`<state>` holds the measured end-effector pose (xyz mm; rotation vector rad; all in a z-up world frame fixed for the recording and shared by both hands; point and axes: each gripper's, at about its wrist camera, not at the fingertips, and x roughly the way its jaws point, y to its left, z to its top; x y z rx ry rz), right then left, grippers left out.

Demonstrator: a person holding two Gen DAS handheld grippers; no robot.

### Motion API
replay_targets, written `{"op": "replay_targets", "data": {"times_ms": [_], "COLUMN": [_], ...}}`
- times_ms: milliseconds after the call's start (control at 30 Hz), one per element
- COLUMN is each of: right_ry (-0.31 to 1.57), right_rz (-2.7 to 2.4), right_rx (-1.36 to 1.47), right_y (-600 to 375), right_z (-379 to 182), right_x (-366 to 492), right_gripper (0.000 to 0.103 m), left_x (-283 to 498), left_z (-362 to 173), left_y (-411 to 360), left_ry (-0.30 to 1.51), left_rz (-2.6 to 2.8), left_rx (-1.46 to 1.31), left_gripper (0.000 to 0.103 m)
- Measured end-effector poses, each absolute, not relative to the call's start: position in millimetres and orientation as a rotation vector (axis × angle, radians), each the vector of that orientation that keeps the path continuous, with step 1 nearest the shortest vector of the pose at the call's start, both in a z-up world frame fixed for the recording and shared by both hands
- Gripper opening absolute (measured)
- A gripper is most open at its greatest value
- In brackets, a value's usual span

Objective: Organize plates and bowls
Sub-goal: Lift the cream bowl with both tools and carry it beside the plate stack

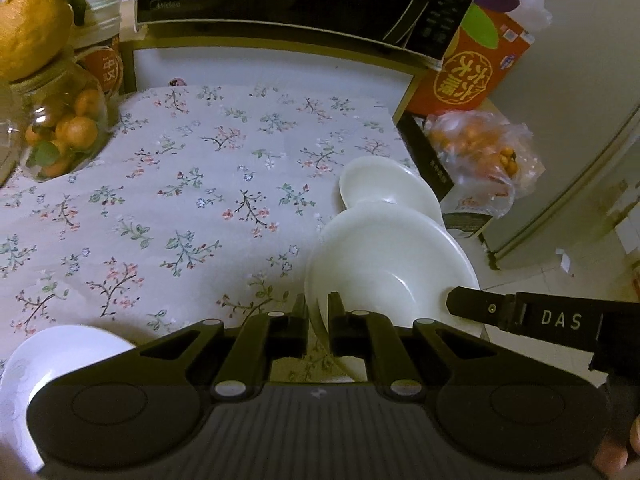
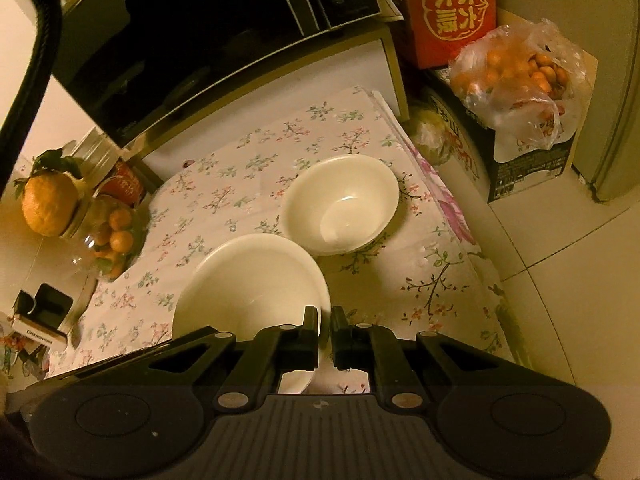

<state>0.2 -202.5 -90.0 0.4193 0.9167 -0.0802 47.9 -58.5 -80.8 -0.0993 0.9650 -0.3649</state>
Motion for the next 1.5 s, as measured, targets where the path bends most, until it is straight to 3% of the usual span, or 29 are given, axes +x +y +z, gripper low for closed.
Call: {"op": "replay_targets", "data": {"times_ms": [1500], "right_ry": [1.094], "right_rz": [0.015], "right_rx": [0.239], "right_y": [-161], "right_z": [-107], "right_x": [-49], "right_gripper": [0.008], "left_x": [-17], "left_z": [-112], "left_y": [-44], "left_ry": [1.056], "left_rz": [-0.373], "left_rx": [0.047], "left_gripper": [0.014]}}
